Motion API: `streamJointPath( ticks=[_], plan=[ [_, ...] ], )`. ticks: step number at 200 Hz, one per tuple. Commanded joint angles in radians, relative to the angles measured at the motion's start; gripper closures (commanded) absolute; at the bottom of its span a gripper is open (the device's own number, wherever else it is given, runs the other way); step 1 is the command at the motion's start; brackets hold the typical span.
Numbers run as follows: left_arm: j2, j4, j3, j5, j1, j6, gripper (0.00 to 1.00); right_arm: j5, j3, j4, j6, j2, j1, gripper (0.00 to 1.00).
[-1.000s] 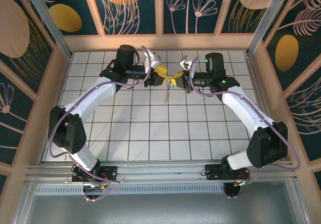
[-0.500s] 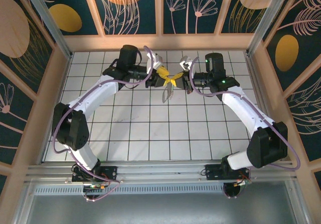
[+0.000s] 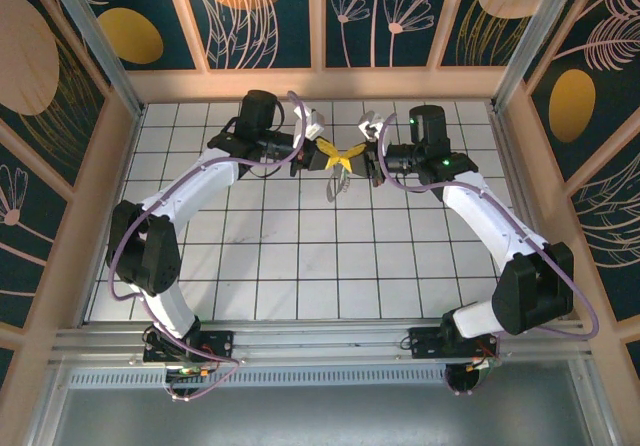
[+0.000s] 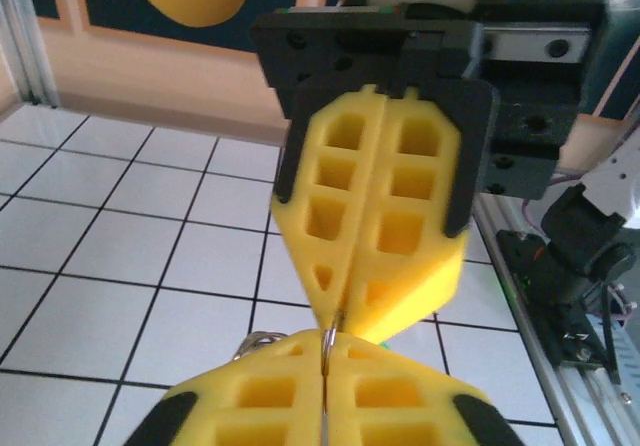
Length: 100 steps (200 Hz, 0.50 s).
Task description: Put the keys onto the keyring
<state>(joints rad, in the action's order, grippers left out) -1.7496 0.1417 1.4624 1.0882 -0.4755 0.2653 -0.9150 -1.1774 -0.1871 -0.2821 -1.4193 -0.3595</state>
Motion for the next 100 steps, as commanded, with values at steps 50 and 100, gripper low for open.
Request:
streamJointPath(
  ticks=[50,100],
  plan=[
    [0.078,-0.403,-0.133,-0.004,0.006,-0.233,1.0,-0.057,0.104,0.231,0.141,0.1,0.069,0.64],
    [0.11,-0.588,-0.205,-0.019,0.006,-0.359,1.0,-0.07,0.215,0.398,0.26,0.182,0.099,0.56]
  ],
)
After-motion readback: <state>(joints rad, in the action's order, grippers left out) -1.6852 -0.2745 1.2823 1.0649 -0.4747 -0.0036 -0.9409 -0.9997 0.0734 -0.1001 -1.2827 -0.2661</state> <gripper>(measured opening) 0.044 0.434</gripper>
